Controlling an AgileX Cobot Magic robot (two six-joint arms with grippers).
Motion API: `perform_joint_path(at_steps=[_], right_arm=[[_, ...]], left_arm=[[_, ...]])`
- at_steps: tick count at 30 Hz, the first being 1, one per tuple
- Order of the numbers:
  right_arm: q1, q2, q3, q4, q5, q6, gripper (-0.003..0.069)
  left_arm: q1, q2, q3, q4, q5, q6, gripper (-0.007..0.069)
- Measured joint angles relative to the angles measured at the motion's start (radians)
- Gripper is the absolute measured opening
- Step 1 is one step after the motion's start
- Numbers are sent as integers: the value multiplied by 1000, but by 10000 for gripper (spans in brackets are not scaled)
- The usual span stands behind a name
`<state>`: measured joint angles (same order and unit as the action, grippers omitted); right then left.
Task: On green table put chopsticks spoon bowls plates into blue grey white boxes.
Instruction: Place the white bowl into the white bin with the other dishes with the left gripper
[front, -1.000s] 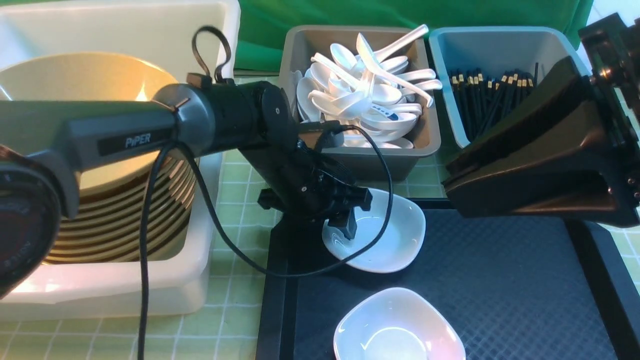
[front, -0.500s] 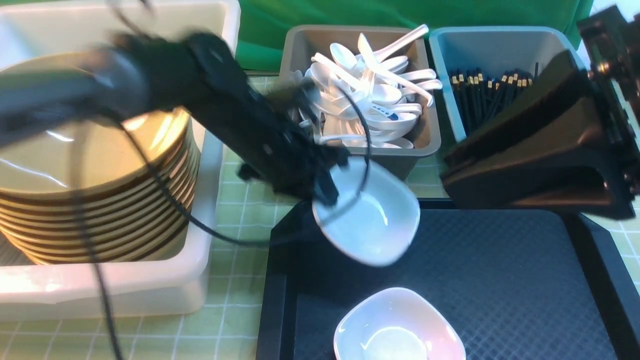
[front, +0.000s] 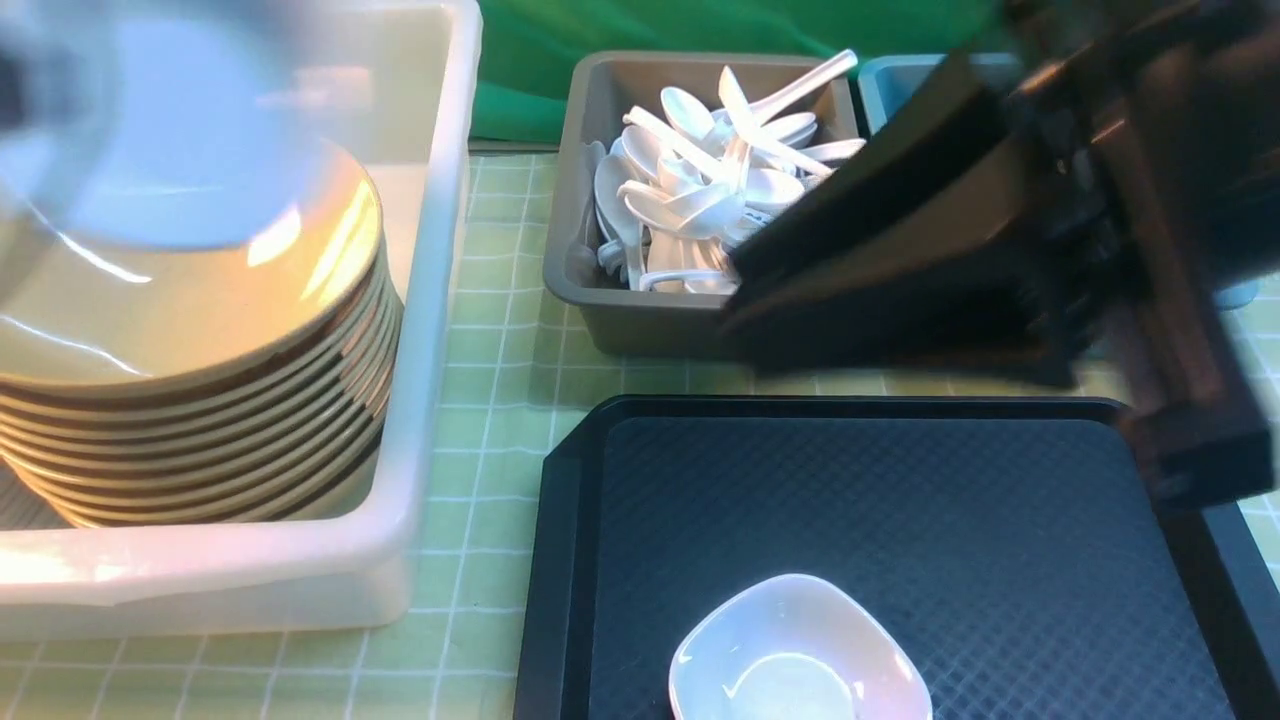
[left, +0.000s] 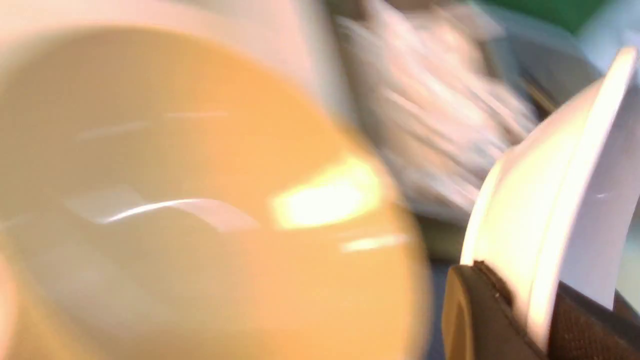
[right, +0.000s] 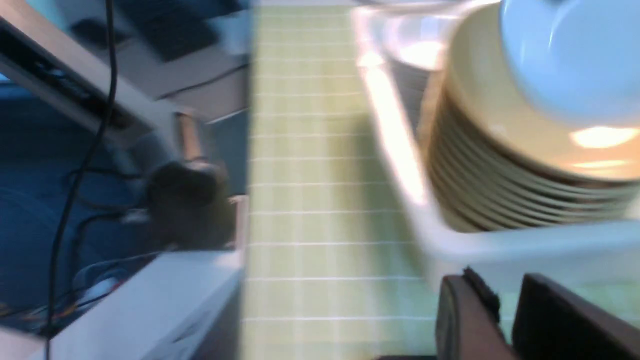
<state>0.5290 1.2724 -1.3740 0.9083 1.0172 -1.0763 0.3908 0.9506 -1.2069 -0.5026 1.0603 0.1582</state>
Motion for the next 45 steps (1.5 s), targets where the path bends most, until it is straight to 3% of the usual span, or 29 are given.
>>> perform_joint_path(at_steps=[2, 4, 5, 8, 11, 22, 38, 45], right_arm=[[2, 67, 0, 53, 15, -64, 165], [14, 114, 0, 69, 11, -109, 167], [18, 118, 0, 70, 11, -115, 167], [61, 158, 0, 73, 11, -148, 171], [108, 164, 0, 73, 3, -155, 173], [180, 164, 0, 81, 29, -157, 183], [180, 164, 0, 81, 33, -154, 192], [180, 164, -12, 80, 39, -154, 195]], left_arm=[[81, -122, 114, 207, -82, -203, 15], [76, -157, 180, 372, -122, -374, 15], [74, -158, 188, 391, -127, -395, 15], [69, -147, 265, 734, -191, -749, 14], [69, -143, 273, 901, -237, -895, 14], [69, 18, 273, 1036, -318, -964, 15], [69, 209, 273, 932, -330, -967, 24], [69, 210, 273, 889, -240, -967, 220]])
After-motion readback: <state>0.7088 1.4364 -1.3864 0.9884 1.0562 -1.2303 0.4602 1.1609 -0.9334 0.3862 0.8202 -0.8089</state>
